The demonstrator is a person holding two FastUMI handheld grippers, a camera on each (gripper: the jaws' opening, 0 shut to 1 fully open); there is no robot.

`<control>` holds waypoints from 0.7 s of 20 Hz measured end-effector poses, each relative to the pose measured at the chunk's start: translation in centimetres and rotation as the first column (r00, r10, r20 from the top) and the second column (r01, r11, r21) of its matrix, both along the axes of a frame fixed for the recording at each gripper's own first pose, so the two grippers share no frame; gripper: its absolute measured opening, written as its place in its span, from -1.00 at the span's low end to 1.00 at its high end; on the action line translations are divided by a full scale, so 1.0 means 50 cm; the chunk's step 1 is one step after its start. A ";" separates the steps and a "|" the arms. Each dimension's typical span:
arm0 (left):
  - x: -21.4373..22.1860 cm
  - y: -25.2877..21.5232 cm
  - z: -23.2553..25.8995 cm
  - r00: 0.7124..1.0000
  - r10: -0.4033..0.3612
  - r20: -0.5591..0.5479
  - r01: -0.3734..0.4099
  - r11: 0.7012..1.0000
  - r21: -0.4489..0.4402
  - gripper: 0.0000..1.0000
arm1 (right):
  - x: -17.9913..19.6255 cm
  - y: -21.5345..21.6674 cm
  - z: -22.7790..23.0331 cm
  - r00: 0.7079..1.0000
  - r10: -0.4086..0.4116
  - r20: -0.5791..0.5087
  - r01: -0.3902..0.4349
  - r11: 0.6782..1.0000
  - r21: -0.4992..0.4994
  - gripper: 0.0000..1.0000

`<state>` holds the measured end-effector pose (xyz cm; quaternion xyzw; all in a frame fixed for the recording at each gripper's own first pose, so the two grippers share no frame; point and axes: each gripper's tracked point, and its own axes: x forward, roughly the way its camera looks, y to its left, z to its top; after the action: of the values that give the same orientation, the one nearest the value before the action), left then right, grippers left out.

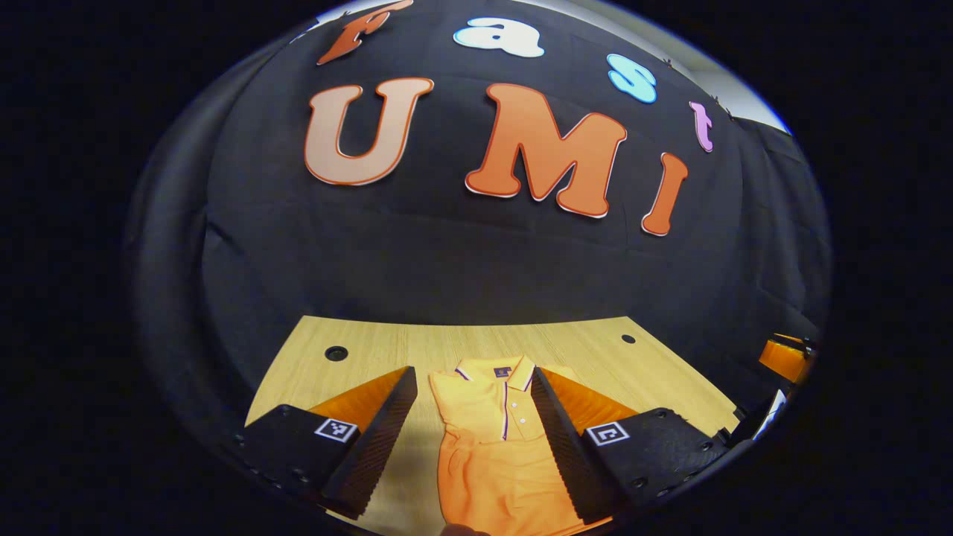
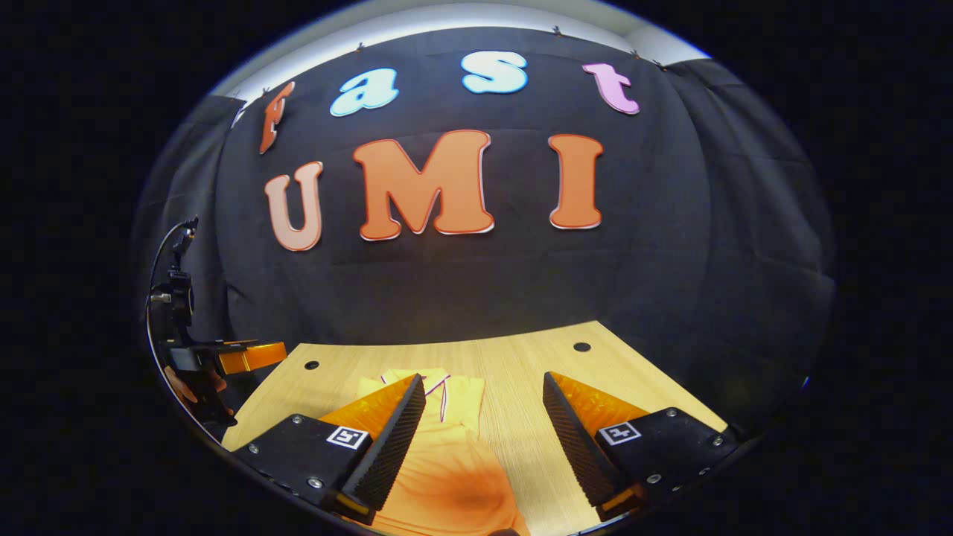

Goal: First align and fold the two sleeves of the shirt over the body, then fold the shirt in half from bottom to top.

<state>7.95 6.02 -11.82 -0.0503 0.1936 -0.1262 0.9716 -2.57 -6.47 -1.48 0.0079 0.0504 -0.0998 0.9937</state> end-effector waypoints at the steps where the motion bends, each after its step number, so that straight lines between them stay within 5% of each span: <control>1: -0.014 0.012 0.028 0.998 0.032 0.058 -0.033 0.999 0.004 0.91 | -0.001 -0.003 0.017 1.000 0.016 0.018 -0.016 0.999 -0.031 0.93; 6: -0.082 0.046 0.128 0.948 0.196 0.251 -0.211 0.977 0.035 0.89 | -0.013 -0.002 0.060 0.992 0.079 0.100 -0.070 0.993 -0.094 0.92; 8: -0.121 0.047 0.173 0.922 0.232 0.309 -0.230 0.972 -0.044 0.90 | -0.022 0.006 0.067 0.985 0.127 0.114 -0.112 0.985 -0.134 0.93; 10: -0.167 0.051 0.213 0.895 0.257 0.365 -0.249 0.966 -0.070 0.94 | -0.027 -0.001 0.070 0.981 0.153 0.117 -0.132 0.977 -0.167 0.93; 14: -0.232 0.024 0.248 0.854 0.260 0.451 -0.300 0.954 0.018 0.90 | -0.054 0.020 0.097 0.962 0.202 0.182 -0.167 0.967 -0.192 0.93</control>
<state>-3.63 7.20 0.59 -0.0052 -0.0369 0.0170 0.9992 -5.26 -5.45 3.35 -0.0742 -0.0582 -0.0091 0.9955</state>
